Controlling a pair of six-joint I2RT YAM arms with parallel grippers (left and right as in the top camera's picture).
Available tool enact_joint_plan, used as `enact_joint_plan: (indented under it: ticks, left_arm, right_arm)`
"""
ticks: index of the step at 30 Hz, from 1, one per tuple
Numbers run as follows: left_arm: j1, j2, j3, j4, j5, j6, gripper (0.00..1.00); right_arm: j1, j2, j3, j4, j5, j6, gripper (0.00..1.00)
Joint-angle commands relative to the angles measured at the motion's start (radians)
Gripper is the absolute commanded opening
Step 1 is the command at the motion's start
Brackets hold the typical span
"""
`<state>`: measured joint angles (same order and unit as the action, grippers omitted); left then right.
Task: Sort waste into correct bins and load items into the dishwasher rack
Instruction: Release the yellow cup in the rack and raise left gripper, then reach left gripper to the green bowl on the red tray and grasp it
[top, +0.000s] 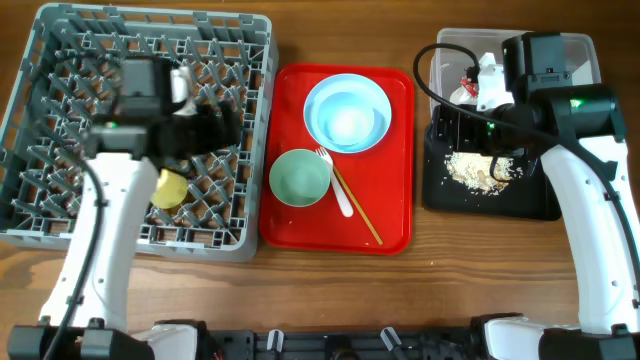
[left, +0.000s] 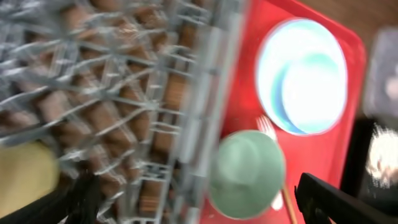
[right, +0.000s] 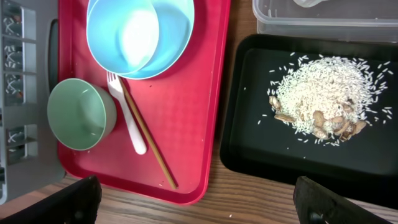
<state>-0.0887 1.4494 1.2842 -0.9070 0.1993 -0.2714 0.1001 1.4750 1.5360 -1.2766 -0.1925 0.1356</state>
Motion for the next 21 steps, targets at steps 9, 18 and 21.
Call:
enact_joint_plan:
  ticks: [9, 18, 21]
  left_arm:
    - [-0.371, 0.12, 0.009, 0.093, -0.089, -0.005, 0.99]
    - [-0.545, 0.332, 0.009, 0.12, -0.187, -0.005, 0.82]
    - [-0.573, 0.399, 0.009, 0.122, -0.198, -0.005, 0.75]
  right_arm:
    - [-0.018, -0.005, 0.01, -0.012, 0.092, 0.215, 1.0]
    - [-0.019, -0.005, 0.01, -0.029, 0.089, 0.212, 1.0]
    - [-0.019, -0.005, 0.01, -0.031, 0.089, 0.212, 1.0]
